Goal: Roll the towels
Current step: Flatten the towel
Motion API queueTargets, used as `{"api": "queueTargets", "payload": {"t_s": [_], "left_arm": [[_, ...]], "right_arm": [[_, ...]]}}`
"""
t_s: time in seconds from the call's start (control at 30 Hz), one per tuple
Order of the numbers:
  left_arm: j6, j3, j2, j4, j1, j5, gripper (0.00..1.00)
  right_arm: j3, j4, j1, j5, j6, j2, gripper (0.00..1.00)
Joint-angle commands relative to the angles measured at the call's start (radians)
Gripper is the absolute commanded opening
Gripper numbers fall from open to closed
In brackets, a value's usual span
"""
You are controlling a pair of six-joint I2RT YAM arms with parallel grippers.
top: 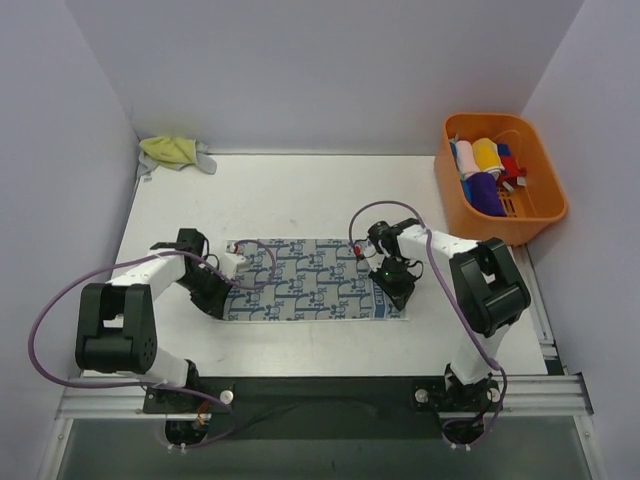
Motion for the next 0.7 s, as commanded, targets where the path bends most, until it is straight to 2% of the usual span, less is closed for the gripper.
{"api": "queueTargets", "payload": {"t_s": [0.0,0.1,0.2,0.23,0.3,0.33,0.4,0.57,0.67], "left_arm": [[0.047,-0.013,0.061,0.05,0.027,-0.15,0.18],[0.046,0.02,0.067,0.036,0.027,-0.109,0.18],[0.061,0.06,0.038,-0.018,0.016,-0.035,0.3],[0.061,0.089,0.027,-0.054,0.016,0.027,0.4],[0.062,0.121,-0.005,-0.087,0.018,0.09,0.49],[0.061,0.143,-0.016,-0.107,0.023,0.15,0.58],[0.037,0.213,-0.036,-0.115,0.033,0.198,0.66],[-0.064,0.385,0.056,-0.046,0.087,0.272,0.7],[-0.166,0.488,0.162,0.057,0.108,0.214,0.69]], "right_arm": [[-0.047,-0.025,0.007,0.181,-0.045,0.002,0.09],[-0.042,-0.031,0.053,0.155,-0.043,-0.022,0.14],[-0.016,-0.051,0.074,0.086,-0.034,-0.06,0.28],[-0.002,-0.057,0.073,0.073,-0.025,-0.074,0.37],[0.047,-0.072,0.051,0.012,-0.023,-0.117,0.44],[0.067,-0.077,0.036,-0.008,-0.019,-0.129,0.45],[0.137,-0.083,-0.028,-0.058,-0.023,-0.152,0.46],[0.3,-0.083,-0.172,-0.125,-0.039,-0.078,0.46],[0.405,-0.079,-0.229,-0.123,-0.043,0.016,0.44]]}}
